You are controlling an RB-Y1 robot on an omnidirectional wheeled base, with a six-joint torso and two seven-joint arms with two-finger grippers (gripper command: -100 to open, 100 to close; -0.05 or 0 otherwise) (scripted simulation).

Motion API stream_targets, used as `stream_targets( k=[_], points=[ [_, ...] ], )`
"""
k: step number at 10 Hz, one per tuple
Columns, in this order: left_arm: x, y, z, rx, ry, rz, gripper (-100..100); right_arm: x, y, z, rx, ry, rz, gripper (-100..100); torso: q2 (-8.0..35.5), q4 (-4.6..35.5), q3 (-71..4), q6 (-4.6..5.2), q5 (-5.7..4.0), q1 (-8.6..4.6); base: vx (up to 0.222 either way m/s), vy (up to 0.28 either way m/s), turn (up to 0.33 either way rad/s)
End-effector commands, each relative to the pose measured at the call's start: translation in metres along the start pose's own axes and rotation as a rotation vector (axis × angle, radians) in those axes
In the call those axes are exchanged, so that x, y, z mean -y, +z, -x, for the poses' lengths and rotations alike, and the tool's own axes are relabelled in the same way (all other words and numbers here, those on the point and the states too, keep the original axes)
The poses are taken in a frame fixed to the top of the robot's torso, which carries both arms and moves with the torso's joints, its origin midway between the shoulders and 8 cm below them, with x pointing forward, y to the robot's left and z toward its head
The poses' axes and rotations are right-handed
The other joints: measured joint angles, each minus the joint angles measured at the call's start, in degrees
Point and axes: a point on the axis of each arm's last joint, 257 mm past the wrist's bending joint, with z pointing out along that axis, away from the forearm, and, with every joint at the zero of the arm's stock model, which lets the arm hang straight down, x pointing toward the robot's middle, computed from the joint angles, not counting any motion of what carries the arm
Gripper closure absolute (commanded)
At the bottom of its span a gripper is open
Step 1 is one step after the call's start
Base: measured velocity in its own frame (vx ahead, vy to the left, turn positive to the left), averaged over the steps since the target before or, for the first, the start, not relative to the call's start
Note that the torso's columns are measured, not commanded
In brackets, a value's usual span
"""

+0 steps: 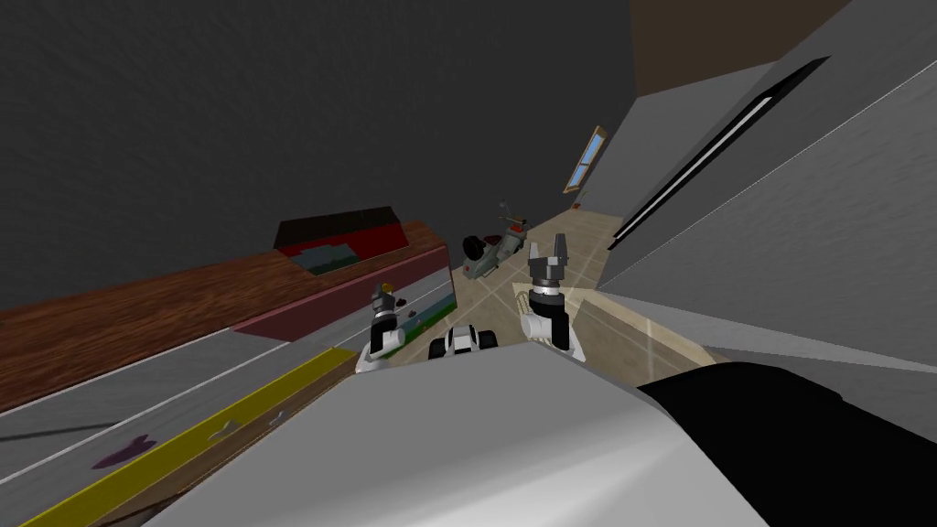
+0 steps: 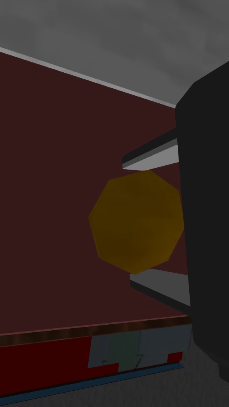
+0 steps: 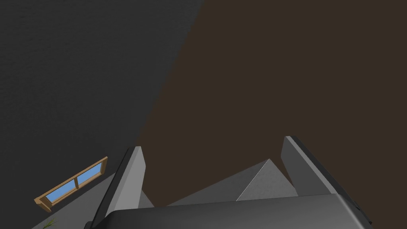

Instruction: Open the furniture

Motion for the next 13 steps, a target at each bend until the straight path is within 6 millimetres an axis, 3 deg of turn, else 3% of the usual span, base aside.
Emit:
stream_targets(
  k=[1,2,3,5,7,8,9,13],
  points=[
    [-0.003,-0.024,0.018,0.031,0.007,0.027,100,0.000,0.000,0.000,0.000,0.000,0.000,0,0.0,0.1,0.0,0.10,-0.04,-0.01,0.028,0.009,-0.141],
    [-0.006,-0.028,0.020,0.035,0.010,0.034,100,0.000,0.000,0.000,0.000,0.000,0.000,0,0.0,0.1,0.0,0.08,-0.05,-0.02,0.016,0.003,-0.026],
    [0.010,-0.033,0.027,0.051,0.009,0.009,100,0.000,0.000,0.000,0.000,0.000,0.000,0,0.1,0.0,0.0,-0.08,0.00,0.05,0.021,0.002,-0.165],
    [0.003,-0.045,0.036,0.062,0.021,0.030,100,0.000,0.000,0.000,0.000,0.000,0.000,0,0.1,0.1,0.1,-0.02,-0.05,0.06,0.027,0.011,-0.055],
    [0.017,-0.058,0.048,0.084,0.029,0.015,100,0.000,0.000,0.000,0.000,0.000,0.000,0,0.1,0.2,0.1,0.02,-0.06,0.06,0.032,0.012,-0.137],
    [0.014,-0.062,0.052,0.089,0.034,0.025,100,0.000,0.000,0.000,0.000,0.000,0.000,0,0.2,0.2,0.1,-0.05,-0.10,0.03,0.018,0.006,-0.033],
    [0.022,-0.055,0.048,0.079,0.031,-0.003,100,0.000,0.000,0.000,0.000,0.000,0.000,0,0.3,0.2,0.2,-0.24,-0.10,0.10,0.000,0.000,0.000],
    [0.024,-0.057,0.054,0.087,0.039,0.031,100,0.000,0.000,0.000,0.000,0.000,0.000,0,0.6,0.4,0.4,-0.16,-0.29,-0.22,-0.104,-0.102,0.014]
  ],
)
